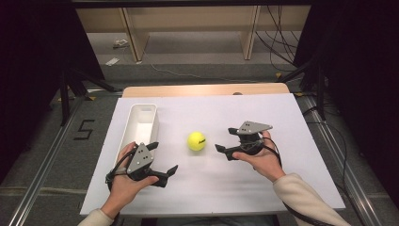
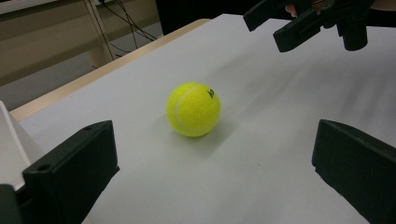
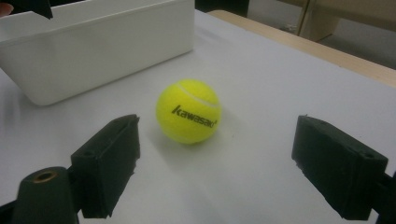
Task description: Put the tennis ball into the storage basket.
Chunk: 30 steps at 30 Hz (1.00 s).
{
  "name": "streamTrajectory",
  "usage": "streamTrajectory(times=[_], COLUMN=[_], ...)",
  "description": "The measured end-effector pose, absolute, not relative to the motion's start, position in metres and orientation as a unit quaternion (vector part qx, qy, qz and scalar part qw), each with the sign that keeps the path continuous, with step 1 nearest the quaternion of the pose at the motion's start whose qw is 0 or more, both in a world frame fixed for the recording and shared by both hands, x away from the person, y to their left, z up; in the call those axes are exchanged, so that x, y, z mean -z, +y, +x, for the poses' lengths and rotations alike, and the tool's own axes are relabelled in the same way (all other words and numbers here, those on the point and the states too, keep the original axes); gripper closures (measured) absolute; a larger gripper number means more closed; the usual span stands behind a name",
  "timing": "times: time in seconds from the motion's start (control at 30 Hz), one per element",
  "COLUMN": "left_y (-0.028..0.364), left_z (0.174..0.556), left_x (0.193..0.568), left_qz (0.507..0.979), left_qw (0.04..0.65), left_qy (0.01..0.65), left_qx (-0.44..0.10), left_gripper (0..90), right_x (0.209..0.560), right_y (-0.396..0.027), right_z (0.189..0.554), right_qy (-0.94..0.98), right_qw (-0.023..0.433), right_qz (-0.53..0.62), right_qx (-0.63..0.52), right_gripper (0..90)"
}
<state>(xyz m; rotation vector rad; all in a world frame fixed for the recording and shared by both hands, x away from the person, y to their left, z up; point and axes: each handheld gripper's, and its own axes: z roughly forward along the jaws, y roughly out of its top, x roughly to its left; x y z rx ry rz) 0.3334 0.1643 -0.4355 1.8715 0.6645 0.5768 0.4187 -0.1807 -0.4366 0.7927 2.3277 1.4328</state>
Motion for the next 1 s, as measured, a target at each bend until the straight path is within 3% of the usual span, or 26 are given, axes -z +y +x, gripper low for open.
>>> streamTrajectory(times=[1.0], left_y=[0.165], left_z=[0.333], left_x=[0.435], left_qz=[0.777], left_qw=[0.513], left_qy=[0.275], left_qx=[-0.240], left_gripper=[0.0], right_x=[0.445], right_y=[-0.154], right_z=[0.432], right_qy=[0.821], right_qw=[0.139], right_qz=[0.270], right_qx=[-0.483], right_gripper=[15.7])
